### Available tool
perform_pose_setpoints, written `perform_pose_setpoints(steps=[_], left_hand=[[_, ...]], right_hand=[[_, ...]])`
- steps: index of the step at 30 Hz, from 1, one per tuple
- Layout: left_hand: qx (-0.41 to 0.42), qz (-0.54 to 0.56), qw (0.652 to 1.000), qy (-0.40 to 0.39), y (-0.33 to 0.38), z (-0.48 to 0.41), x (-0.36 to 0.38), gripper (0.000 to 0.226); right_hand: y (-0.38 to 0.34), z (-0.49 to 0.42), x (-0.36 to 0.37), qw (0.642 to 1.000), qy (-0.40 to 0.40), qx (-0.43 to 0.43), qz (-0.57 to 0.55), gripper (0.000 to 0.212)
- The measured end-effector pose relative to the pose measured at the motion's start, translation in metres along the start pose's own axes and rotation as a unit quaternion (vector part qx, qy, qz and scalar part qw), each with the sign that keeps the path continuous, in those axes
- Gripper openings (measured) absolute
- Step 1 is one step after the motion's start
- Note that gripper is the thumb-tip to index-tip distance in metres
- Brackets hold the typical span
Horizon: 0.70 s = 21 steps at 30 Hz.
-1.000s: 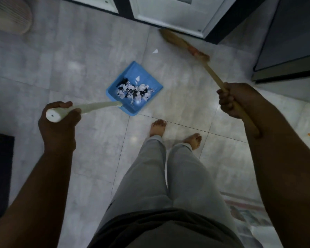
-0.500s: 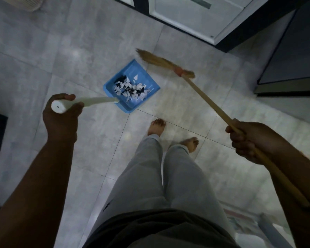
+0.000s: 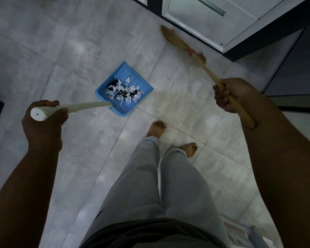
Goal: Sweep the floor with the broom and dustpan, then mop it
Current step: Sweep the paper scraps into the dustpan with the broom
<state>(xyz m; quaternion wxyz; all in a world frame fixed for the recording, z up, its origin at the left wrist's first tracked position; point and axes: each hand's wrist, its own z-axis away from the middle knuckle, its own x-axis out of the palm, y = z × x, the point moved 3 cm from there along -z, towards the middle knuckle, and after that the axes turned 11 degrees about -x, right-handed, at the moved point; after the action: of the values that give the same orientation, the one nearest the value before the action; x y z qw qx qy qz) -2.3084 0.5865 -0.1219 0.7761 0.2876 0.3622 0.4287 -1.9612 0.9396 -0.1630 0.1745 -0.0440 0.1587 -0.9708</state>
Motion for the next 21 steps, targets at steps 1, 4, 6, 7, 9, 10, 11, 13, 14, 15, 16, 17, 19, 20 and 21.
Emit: perform_pose_setpoints(steps=[1,4,6,7,9,10,11,13,14,15,16,17,19,20,21], left_hand=[[0.002,0.014,1.000,0.007,-0.003,-0.002,-0.002,0.029],[0.010,-0.002,1.000,-0.015,-0.015,0.001,0.015,0.031],[-0.024,-0.090,0.989,-0.113,-0.028,0.016,0.048,0.036],[-0.039,-0.114,0.985,-0.126,-0.032,0.018,0.053,0.041],[-0.021,-0.087,0.995,-0.034,-0.028,-0.005,0.017,0.039],[-0.011,-0.065,0.998,0.015,-0.025,-0.012,-0.006,0.032],[-0.008,-0.045,0.998,0.041,-0.024,-0.017,-0.026,0.028],[-0.010,-0.015,0.999,0.041,-0.022,-0.012,-0.038,0.030],[-0.007,-0.007,0.999,0.044,-0.021,-0.011,-0.043,0.031],[-0.008,0.005,0.999,0.044,-0.021,-0.006,-0.041,0.032],[-0.022,0.019,0.998,0.057,-0.022,-0.003,-0.042,0.033],[-0.024,0.036,0.997,0.068,-0.025,-0.002,-0.048,0.034],[-0.022,0.054,0.994,0.090,-0.024,-0.003,-0.062,0.035],[-0.023,0.055,0.994,0.094,-0.023,-0.001,-0.063,0.035],[-0.023,0.051,0.994,0.096,-0.025,0.000,-0.063,0.035]], right_hand=[[0.006,0.000,0.007,1.000,-0.001,0.009,0.019,0.033],[0.025,0.012,0.019,0.996,-0.036,0.040,0.066,0.039],[0.032,0.030,0.019,0.992,-0.076,0.060,0.077,0.043],[0.032,0.040,0.017,0.991,-0.093,0.065,0.076,0.042],[0.025,0.059,0.010,0.989,-0.115,0.066,0.063,0.038],[0.019,0.065,0.009,0.989,-0.123,0.062,0.057,0.035],[0.012,0.068,0.011,0.989,-0.128,0.055,0.056,0.032],[-0.009,0.061,0.023,0.989,-0.124,0.031,0.068,0.029],[-0.022,0.052,0.033,0.989,-0.117,0.014,0.084,0.029],[-0.035,0.039,0.045,0.989,-0.109,-0.004,0.103,0.030],[-0.047,0.024,0.059,0.988,-0.100,-0.018,0.120,0.031],[-0.056,0.009,0.074,0.987,-0.091,-0.026,0.129,0.033],[-0.065,-0.018,0.103,0.989,-0.076,-0.028,0.122,0.034],[-0.062,-0.028,0.115,0.991,-0.072,-0.023,0.115,0.034],[-0.054,-0.034,0.126,0.991,-0.070,-0.018,0.113,0.034]])
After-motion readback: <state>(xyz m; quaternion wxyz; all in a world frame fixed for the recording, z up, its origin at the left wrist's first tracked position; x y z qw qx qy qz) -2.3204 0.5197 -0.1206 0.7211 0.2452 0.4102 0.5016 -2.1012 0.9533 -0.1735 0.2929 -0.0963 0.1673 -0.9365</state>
